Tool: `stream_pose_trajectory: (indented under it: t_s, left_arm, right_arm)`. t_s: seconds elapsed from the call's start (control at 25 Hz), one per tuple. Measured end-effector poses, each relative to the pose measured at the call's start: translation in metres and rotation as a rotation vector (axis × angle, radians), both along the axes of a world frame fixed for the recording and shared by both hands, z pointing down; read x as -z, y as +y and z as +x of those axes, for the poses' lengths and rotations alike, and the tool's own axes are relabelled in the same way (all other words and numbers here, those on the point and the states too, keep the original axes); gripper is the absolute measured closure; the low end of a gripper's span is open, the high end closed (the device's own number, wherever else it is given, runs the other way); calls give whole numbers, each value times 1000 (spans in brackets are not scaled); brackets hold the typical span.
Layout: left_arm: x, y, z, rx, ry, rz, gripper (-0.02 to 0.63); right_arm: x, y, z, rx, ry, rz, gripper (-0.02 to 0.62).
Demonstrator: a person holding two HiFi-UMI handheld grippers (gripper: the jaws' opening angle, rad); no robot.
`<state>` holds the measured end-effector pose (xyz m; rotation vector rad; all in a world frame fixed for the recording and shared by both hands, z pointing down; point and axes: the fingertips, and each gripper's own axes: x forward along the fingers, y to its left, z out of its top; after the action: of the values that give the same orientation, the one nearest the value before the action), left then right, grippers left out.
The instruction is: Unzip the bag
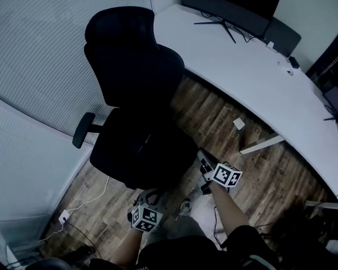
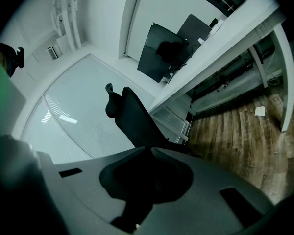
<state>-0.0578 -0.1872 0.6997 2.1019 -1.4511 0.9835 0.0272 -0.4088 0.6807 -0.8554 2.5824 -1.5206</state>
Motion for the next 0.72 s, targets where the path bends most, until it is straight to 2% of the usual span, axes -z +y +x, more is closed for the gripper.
stream_pose_trajectory:
  t_s: [0.72]
  left_arm:
    - [-11,-12,0,36,17,-19,528]
  right_arm:
    - [-41,-56,-23,50,100,-31,538]
